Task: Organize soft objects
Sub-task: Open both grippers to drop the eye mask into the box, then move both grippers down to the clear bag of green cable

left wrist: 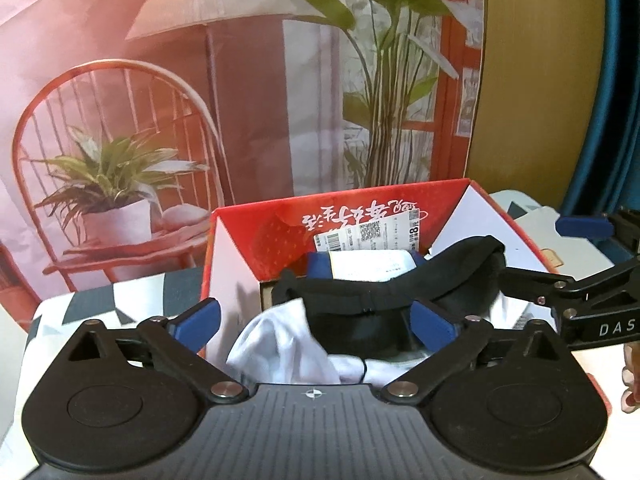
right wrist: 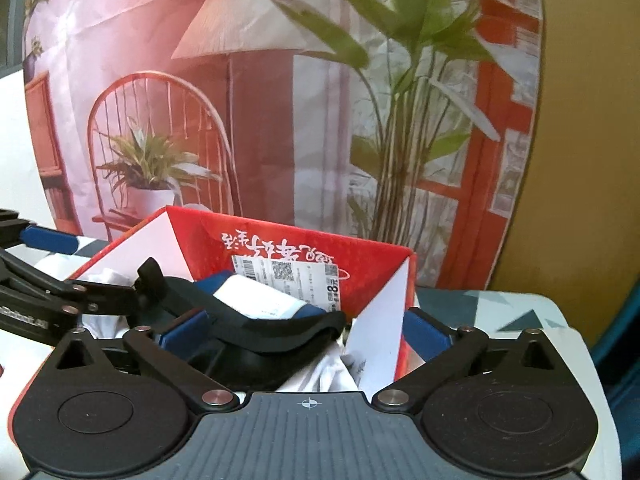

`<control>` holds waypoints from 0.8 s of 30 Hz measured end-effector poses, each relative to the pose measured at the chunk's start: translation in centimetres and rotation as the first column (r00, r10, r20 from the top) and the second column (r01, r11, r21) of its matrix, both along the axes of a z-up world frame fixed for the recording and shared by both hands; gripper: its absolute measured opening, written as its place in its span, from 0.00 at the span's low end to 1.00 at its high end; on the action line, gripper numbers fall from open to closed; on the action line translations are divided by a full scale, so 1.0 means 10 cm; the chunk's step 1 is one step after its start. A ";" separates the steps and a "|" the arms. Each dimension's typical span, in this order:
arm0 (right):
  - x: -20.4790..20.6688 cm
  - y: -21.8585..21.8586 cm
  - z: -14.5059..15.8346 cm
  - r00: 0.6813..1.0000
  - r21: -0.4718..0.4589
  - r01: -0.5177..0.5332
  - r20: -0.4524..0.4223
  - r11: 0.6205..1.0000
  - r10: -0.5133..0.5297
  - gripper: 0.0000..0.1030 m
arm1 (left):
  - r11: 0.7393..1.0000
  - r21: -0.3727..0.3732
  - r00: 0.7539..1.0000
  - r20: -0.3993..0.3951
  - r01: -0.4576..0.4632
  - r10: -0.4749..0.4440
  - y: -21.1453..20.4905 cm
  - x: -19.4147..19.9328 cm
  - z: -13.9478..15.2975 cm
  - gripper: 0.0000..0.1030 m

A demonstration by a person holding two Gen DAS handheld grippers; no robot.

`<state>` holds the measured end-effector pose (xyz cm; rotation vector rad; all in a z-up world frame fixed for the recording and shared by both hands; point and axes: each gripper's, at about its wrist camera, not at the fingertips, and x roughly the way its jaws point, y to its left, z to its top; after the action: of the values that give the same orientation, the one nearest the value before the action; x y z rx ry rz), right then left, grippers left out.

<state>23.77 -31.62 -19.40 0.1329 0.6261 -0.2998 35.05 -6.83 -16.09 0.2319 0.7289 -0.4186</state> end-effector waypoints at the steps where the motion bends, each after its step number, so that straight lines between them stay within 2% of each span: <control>1: -0.05 0.01 0.01 1.000 0.006 0.007 0.006 1.000 -0.007 1.00 | 1.000 -0.010 1.000 0.002 -0.005 0.005 0.06 -0.05 0.02 1.00; 4: -0.24 0.07 0.03 0.999 0.016 0.025 0.044 1.000 -0.026 1.00 | 0.999 -0.034 0.999 0.019 -0.027 0.027 0.23 -0.22 0.07 1.00; 7: -0.44 0.14 0.03 0.995 0.030 0.039 0.091 0.999 -0.042 1.00 | 0.998 -0.032 0.995 0.088 -0.046 0.049 0.36 -0.44 0.12 1.00; 10: -0.64 0.22 0.04 0.989 0.038 0.046 0.136 0.998 -0.050 1.00 | 0.997 -0.059 0.993 0.107 -0.050 0.056 0.48 -0.64 0.12 1.00; 14: -0.87 0.35 0.00 0.984 0.033 0.043 0.171 0.999 -0.048 1.00 | 0.993 -0.096 0.994 0.078 -0.070 0.077 0.62 -0.84 -0.01 1.00; 19: -1.16 0.57 -0.14 0.980 0.001 0.038 0.194 0.999 -0.038 1.00 | 0.986 -0.116 0.993 0.010 -0.116 0.118 0.74 -1.01 -0.32 1.00; 24: -1.24 0.79 -0.43 0.994 -0.040 -0.027 0.105 0.999 0.031 1.00 | 0.978 -0.100 0.984 -0.021 -0.181 0.179 0.87 -1.15 -0.61 0.99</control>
<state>11.39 -23.67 -23.75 0.1022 0.5170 -0.2752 23.59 1.85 -22.17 0.0662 0.7316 -0.2838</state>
